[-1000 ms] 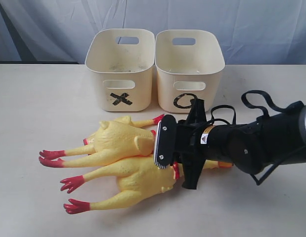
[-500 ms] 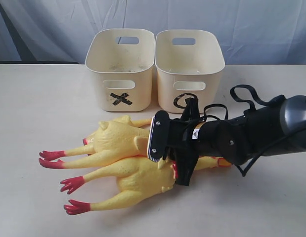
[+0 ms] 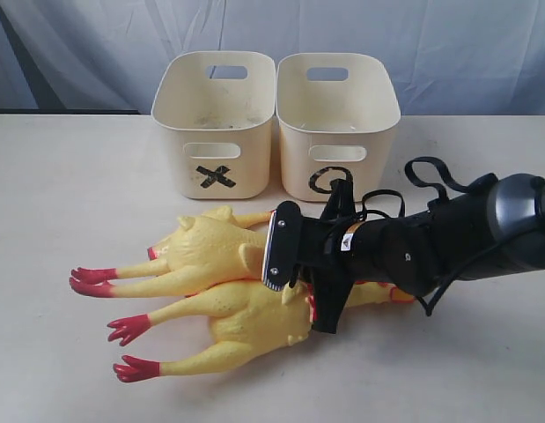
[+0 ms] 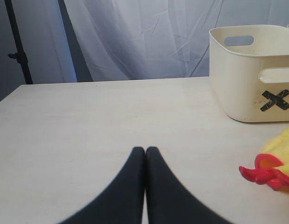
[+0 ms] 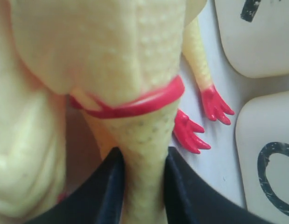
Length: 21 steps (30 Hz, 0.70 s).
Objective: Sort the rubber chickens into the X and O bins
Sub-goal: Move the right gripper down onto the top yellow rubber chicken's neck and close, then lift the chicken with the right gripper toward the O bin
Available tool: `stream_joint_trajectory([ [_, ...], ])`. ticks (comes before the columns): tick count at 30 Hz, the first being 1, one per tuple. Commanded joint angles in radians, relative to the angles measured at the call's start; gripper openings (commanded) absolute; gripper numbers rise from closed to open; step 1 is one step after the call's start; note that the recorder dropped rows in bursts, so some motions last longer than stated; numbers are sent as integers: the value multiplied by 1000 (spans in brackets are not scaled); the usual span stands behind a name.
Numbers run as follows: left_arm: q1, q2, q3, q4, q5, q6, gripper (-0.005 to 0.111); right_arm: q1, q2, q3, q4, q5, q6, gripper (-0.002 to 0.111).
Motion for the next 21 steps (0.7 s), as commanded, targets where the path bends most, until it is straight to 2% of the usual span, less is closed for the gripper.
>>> stream_joint_trajectory([
  [1, 1, -5, 2, 1, -14, -5, 0, 2, 3, -2, 2, 5, -2, -1],
  [8, 1, -5, 2, 1, -14, -5, 0, 2, -28, -2, 30, 5, -2, -1],
  [21, 1, -5, 2, 1, -14, -5, 0, 2, -241, -2, 128, 33, 2, -1],
])
